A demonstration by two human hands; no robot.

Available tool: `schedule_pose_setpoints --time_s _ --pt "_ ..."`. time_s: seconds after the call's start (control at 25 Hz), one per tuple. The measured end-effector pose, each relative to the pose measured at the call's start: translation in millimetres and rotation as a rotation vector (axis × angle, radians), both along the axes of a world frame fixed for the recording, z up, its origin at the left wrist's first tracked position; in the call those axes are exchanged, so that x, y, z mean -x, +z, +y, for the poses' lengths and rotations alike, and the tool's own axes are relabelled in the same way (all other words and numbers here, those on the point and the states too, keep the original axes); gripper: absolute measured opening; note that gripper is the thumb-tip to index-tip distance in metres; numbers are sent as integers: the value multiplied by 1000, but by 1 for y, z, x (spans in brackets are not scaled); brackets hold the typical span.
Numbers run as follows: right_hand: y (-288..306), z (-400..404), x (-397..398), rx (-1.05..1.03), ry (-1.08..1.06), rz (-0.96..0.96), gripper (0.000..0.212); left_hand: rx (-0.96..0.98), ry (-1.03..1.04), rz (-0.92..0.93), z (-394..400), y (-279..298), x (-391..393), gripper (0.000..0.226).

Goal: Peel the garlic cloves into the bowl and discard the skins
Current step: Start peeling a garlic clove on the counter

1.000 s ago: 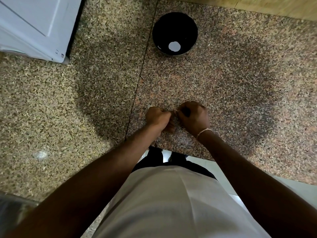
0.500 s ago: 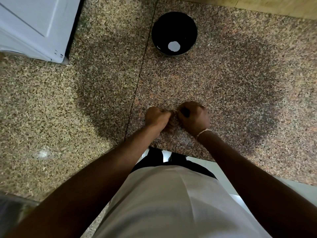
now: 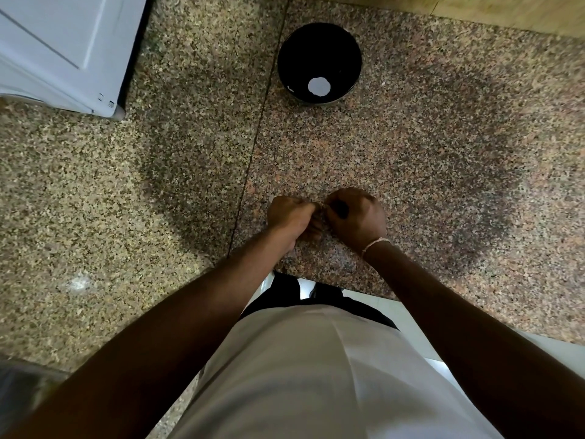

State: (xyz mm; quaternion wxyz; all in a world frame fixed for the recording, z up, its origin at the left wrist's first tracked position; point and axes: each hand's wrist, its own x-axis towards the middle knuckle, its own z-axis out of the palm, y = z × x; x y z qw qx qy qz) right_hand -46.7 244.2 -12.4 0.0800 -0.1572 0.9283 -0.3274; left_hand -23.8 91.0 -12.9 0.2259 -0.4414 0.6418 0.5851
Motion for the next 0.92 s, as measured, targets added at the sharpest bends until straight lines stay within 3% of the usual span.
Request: schedule_pose_setpoints --time_s 0.28,0.92 --pt "0 2 2 -3 25 5 10 -37 5 -48 0 0 6 19" --pt "6 7 4 -68 66 37 13 34 37 32 8 -6 -1 17"
